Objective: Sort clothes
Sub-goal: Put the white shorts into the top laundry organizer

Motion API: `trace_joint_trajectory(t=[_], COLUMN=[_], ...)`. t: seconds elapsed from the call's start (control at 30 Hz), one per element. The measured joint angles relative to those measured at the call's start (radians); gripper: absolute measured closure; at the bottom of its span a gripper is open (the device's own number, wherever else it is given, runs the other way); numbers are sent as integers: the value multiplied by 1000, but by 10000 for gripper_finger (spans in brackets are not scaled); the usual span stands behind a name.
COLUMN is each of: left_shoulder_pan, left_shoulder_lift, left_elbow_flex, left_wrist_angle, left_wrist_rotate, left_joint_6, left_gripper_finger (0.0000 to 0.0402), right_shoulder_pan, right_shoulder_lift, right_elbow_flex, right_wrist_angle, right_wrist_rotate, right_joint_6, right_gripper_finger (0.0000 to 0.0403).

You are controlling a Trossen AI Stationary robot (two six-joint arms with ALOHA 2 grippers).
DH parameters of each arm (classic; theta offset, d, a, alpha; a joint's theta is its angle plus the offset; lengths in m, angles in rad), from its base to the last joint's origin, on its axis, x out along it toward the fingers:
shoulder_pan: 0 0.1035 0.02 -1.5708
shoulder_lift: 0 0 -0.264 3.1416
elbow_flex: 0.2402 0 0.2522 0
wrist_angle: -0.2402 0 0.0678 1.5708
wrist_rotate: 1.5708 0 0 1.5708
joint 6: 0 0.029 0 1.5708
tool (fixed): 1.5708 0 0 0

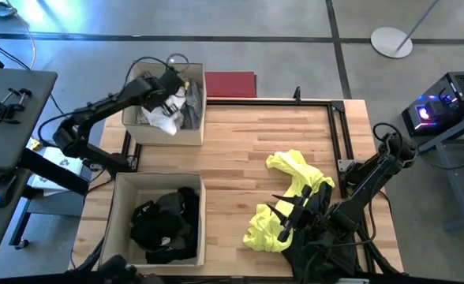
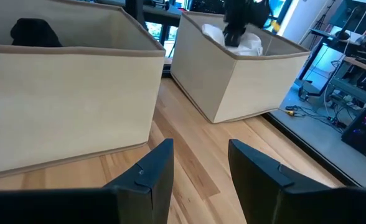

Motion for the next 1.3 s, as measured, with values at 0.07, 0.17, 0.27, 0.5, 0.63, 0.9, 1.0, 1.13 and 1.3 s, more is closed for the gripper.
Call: trace_joint_trajectory(t=[0.07, 0.17, 0.27, 0.5, 0.63, 0.9, 1.0, 1.13, 1.3], left_shoulder_pan=[0, -2, 0, 49, 65, 6, -25, -46, -43], left_shoulder_lift=[0, 0, -1, -1, -2, -15, -25, -12, -8], left_elbow_flex=[-44, -89, -114, -22, 125, 375, 377, 349, 201], left_wrist_angle=[19, 30, 45, -10, -106, -255, -271, -308, -225], left_wrist_rotate=[88, 222, 262, 278, 261, 324, 558, 884, 852], left_joint_6=[5, 18, 8, -39, -101, -173, -158, -155, -142], left_gripper_finger=[401, 401, 398, 314, 259, 237, 242, 255, 272], right_shoulder_pan=[-4, -4, -4, -4, -4, -4, -4, -4, -4], right_shoulder_lift=[0, 0, 0, 0, 0, 0, 0, 0, 0], right_elbow_flex=[0, 0, 0, 1, 1, 1, 1, 1, 1], right_wrist_angle=[0, 1, 1, 2, 2, 5, 5, 5, 5], right_wrist_rotate=[0, 1, 1, 2, 2, 2, 2, 2, 1], right_joint_6=[0, 0, 0, 0, 0, 3, 3, 3, 10], right_gripper_finger=[263, 263, 263, 263, 263, 263, 263, 263, 263])
